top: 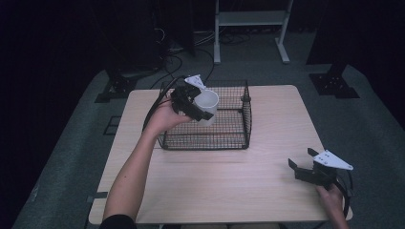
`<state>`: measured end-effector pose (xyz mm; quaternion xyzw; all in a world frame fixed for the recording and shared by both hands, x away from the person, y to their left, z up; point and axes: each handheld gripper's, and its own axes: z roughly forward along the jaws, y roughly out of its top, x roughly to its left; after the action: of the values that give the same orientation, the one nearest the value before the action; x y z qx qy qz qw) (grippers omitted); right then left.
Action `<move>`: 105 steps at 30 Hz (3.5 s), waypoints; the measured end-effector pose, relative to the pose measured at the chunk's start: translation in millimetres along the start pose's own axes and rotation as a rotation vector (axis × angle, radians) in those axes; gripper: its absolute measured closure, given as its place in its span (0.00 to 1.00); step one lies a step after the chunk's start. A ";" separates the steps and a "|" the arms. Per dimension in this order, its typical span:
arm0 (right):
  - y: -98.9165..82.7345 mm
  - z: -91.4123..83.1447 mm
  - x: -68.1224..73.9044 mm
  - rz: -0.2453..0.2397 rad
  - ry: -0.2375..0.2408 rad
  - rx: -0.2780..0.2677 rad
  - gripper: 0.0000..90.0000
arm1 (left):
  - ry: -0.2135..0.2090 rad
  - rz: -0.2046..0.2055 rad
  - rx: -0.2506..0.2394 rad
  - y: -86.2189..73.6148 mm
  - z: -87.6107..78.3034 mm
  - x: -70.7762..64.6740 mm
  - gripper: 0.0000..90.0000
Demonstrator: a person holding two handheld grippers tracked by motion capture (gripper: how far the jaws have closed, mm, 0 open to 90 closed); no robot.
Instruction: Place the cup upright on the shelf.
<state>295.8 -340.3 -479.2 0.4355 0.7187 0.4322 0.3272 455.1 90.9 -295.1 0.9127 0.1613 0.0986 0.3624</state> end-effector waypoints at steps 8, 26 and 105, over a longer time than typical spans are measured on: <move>-0.2 -0.4 0.0 0.003 0.005 -0.003 0.15 | -0.002 -0.036 0.027 -4.0 16.3 13.4 0.24; -0.2 -0.5 0.1 -0.001 0.011 -0.003 0.15 | -0.009 -0.075 0.051 -8.6 53.5 32.5 0.24; -0.7 -1.6 -1.2 0.010 0.018 -0.016 0.15 | -0.097 -0.112 0.196 -37.1 123.3 50.4 0.24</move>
<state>294.6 -342.1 -479.1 0.4324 0.7159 0.4436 0.3221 530.2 57.1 -406.2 0.9370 0.2031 0.0177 0.2835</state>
